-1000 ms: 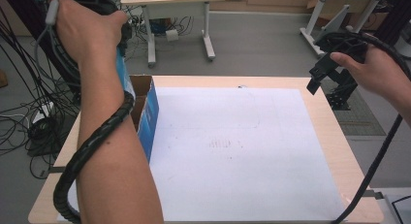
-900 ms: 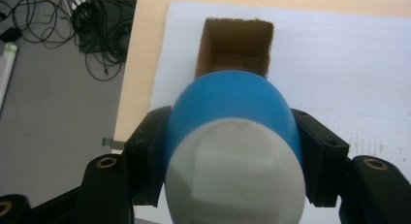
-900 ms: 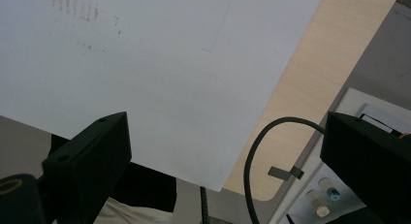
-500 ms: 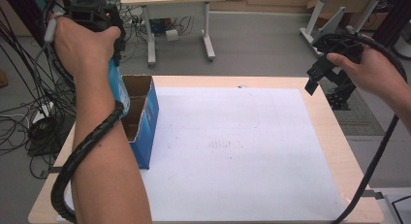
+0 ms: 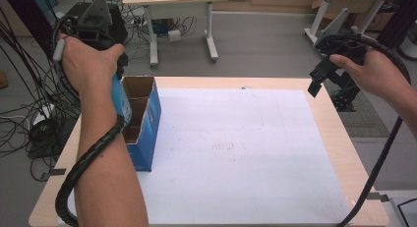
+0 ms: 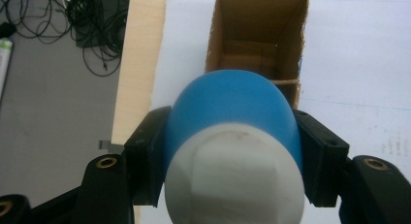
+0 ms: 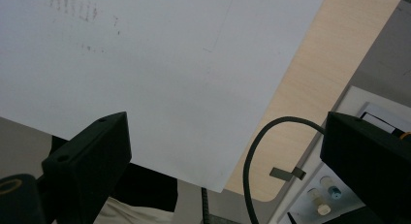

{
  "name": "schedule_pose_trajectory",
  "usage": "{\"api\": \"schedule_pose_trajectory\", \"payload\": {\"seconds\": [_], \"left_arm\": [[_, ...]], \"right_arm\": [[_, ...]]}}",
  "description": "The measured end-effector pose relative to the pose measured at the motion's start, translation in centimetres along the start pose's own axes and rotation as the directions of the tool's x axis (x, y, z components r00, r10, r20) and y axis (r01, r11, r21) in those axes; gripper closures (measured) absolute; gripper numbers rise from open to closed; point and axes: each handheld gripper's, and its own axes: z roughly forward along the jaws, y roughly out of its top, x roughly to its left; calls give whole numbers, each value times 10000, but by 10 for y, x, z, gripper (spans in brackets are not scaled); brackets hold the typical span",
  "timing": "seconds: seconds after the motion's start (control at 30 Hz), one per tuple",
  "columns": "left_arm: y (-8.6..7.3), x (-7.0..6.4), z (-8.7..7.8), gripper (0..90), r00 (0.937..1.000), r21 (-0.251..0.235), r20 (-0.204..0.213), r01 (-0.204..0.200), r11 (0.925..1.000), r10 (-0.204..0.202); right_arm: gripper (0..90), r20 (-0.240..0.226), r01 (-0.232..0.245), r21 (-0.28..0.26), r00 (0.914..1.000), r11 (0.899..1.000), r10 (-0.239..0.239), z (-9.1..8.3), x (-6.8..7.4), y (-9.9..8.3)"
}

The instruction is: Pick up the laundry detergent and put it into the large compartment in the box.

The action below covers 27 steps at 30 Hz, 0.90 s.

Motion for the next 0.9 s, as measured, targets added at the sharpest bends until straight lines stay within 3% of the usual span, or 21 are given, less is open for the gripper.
{"api": "schedule_pose_trajectory", "payload": {"seconds": [0.9], "left_arm": [[-16, -4, 65, 383, 9974, 616, 376, -634, 9961, 612]], "right_arm": [[40, 18, 61, 51, 10000, 10000, -61, 9, 9, -1]]}}
